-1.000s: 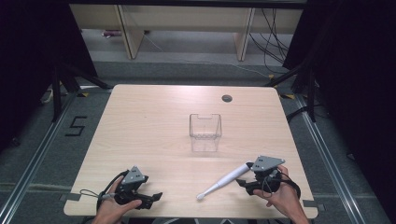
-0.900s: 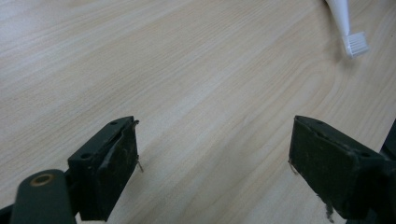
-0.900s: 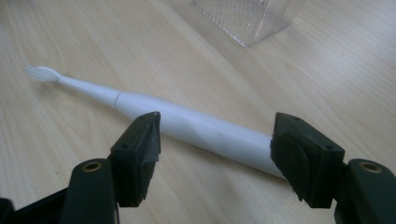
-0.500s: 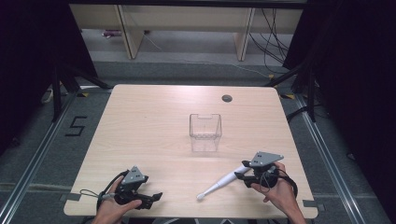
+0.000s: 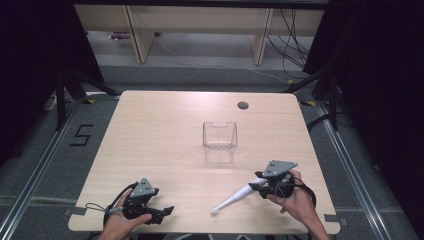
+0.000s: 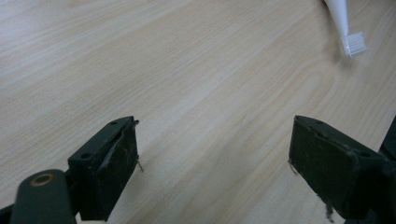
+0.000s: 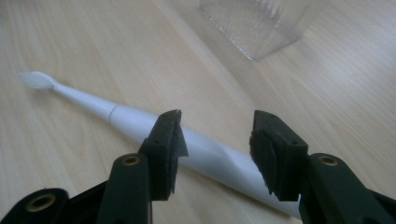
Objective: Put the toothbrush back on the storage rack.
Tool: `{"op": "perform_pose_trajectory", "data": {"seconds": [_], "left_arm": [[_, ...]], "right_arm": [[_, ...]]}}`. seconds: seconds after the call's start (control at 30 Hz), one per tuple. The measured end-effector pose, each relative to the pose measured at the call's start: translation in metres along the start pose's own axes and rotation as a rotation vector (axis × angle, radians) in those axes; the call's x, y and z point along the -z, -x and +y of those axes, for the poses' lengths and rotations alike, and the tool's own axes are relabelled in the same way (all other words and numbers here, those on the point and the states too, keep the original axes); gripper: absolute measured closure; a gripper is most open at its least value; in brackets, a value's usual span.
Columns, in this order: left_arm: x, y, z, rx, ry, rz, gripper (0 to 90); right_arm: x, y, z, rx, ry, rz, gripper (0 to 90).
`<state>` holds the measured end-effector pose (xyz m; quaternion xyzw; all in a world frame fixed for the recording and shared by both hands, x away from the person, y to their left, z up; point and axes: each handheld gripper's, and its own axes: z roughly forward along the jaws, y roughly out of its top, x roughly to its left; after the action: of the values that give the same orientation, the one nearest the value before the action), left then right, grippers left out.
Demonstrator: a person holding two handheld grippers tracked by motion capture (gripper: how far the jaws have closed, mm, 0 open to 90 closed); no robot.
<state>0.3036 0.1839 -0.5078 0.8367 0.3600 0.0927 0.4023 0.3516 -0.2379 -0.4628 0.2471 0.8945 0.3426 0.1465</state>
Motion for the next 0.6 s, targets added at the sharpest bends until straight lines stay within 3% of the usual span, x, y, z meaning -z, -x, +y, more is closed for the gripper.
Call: {"op": "perform_pose_trajectory", "data": {"seconds": [0.1,0.13,0.2,0.23,0.27,0.3,0.37,0.4,0.47,0.5,0.6], "left_arm": [[0.0,0.001,0.0,0.015,0.01,-0.007,14.9],[0.0,0.001,0.0,0.015,0.009,-0.007,14.9],[0.0,0.001,0.0,0.014,0.01,-0.008,14.9],[0.0,0.0,0.0,-0.004,-0.001,0.0,14.9],[0.0,0.002,0.0,0.015,0.011,-0.012,14.9],[0.0,0.0,0.0,-0.005,0.0,-0.001,14.9],[0.0,0.0,0.0,-0.006,0.002,0.001,14.9],[0.0,0.001,0.0,0.014,0.01,-0.009,14.9],[0.0,0.001,0.0,0.014,0.011,-0.01,14.9],[0.001,0.0,0.0,-0.006,-0.002,-0.003,14.9],[0.0,0.002,0.0,0.016,0.009,-0.01,14.9]], "right_arm": [[-0.003,-0.004,0.003,0.011,-0.014,-0.005,50.2],[-0.006,-0.005,0.005,0.049,-0.041,-0.003,47.1],[-0.006,-0.006,0.006,0.052,-0.047,-0.002,46.4],[-0.007,-0.007,0.007,0.054,-0.05,0.009,44.3],[-0.009,-0.007,0.009,0.094,-0.065,0.018,42.1],[-0.01,-0.008,0.009,0.101,-0.072,0.024,40.8],[-0.012,-0.007,0.009,0.109,-0.081,0.02,40.0],[-0.013,-0.008,0.009,0.102,-0.097,0.037,39.1],[-0.015,-0.007,0.009,0.119,-0.116,0.041,38.3],[-0.015,-0.007,0.009,0.118,-0.129,0.038,38.1],[-0.017,-0.006,0.009,0.134,-0.145,0.035,37.7]]}}
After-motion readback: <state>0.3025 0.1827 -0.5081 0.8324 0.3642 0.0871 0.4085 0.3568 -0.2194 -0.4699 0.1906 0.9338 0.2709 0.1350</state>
